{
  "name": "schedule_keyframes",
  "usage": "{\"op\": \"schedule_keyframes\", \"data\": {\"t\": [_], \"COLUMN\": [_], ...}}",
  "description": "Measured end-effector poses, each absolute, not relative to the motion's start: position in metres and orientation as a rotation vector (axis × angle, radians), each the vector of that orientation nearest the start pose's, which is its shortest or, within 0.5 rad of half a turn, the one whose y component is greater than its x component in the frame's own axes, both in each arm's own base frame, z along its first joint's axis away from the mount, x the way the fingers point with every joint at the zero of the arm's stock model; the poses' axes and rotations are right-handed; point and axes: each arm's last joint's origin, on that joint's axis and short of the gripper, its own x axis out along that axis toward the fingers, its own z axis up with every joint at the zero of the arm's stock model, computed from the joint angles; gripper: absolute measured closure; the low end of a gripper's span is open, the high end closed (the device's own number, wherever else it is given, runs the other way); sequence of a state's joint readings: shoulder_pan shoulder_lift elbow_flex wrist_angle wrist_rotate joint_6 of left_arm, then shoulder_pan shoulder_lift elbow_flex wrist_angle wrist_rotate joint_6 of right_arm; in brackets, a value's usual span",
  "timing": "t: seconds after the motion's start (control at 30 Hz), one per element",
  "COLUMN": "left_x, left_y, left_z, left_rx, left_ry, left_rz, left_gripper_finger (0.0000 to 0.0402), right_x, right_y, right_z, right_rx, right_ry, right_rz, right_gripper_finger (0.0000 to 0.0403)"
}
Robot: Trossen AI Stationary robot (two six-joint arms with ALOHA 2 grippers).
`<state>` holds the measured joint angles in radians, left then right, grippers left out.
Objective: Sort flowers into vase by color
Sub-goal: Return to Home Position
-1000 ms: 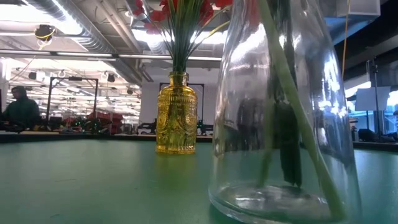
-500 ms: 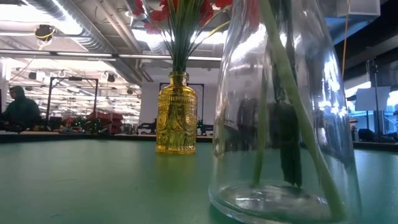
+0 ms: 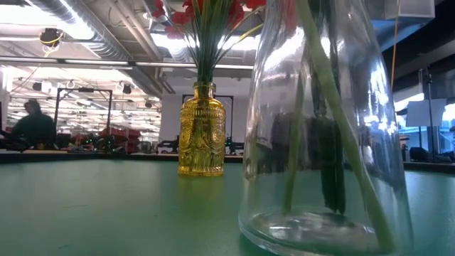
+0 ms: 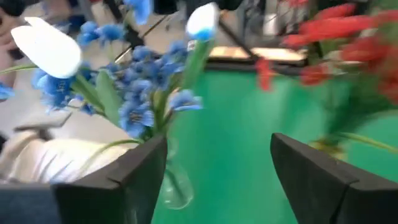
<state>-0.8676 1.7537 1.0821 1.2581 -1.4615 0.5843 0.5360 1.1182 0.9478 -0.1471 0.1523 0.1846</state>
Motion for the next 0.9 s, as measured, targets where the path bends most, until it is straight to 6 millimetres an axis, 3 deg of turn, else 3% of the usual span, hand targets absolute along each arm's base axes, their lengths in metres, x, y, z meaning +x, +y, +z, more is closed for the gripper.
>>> {"op": "schedule_keyframes", "data": {"t": [0.13,0.23,0.5,0.67,0.9], "left_x": [0.244,0.230,0.187,0.189,0.199], "left_y": [-0.244,-0.228,-0.155,-0.117,-0.076], "left_z": [0.299,0.290,0.232,0.202,0.184], "left_rx": [0.028,-0.003,-0.252,-0.284,-0.234], "left_ry": [-0.069,-0.121,-0.233,-0.206,-0.179], "left_rz": [0.601,0.528,0.223,0.218,0.180], "left_gripper_finger": [0.0265,0.0286,0.0339,0.0371,0.0399], "right_x": [0.193,0.177,0.151,0.143,0.144], "right_y": [0.102,0.087,0.054,0.038,0.018], "right_z": [0.323,0.305,0.260,0.251,0.240], "right_rx": [0.068,0.095,0.144,0.076,0.044], "right_ry": [0.249,0.194,0.029,-0.049,-0.030], "right_rz": [0.298,0.255,0.155,0.138,0.096], "right_gripper_finger": [0.0144,0.0170,0.0239,0.0288,0.0390]}}
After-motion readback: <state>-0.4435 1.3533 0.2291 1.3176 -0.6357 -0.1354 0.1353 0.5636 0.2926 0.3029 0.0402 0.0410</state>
